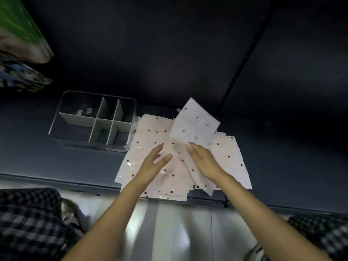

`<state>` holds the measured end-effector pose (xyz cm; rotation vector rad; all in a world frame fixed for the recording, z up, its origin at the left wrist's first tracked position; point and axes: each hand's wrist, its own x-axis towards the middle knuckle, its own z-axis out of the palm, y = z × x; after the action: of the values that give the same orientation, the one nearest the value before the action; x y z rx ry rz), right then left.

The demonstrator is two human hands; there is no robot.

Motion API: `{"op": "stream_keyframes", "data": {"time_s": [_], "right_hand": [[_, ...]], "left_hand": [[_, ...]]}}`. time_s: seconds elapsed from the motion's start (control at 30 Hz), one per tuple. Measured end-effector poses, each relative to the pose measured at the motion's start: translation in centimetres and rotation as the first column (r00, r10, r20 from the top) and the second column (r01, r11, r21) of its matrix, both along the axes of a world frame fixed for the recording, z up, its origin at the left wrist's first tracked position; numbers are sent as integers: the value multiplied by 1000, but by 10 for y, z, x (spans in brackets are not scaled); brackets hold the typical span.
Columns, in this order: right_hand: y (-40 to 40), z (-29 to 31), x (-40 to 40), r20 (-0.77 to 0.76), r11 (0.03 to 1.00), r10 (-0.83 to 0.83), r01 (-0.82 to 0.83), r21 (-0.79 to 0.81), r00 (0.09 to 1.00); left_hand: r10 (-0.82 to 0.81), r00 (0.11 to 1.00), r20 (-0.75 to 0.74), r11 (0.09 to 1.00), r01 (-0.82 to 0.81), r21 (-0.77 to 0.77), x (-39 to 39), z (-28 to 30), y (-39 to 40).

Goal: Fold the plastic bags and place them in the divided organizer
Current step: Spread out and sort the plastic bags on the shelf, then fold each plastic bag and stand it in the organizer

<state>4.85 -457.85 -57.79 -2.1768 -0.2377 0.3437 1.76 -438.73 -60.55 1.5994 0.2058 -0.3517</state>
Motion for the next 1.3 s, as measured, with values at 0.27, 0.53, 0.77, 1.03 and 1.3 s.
{"op": "stream_keyframes", "data": {"time_s": [0.27,0.53,0.77,1.03,1.3], "right_hand": [[77,-30,-6,-133,987,143,-150,-48,981],[41,-72,-26,-201,768,191,-274,-579,961],[38,-73,-19,-242,752,206,-312,-580,948],[23,-35,-38,-401,994,67,-96,-54,914],[-2,-26,-63,-152,933,-26,-31,-359,988]], "left_hand": [[193,981,-37,979,-189,79,-8,-15,42],[292,928,-231,934,-224,280,-16,-51,62],[-23,986,-167,989,47,143,-14,-35,73],[-228,868,-442,875,-16,-483,5,2,64],[-256,798,-545,742,-199,-640,-1,22,73]]}}
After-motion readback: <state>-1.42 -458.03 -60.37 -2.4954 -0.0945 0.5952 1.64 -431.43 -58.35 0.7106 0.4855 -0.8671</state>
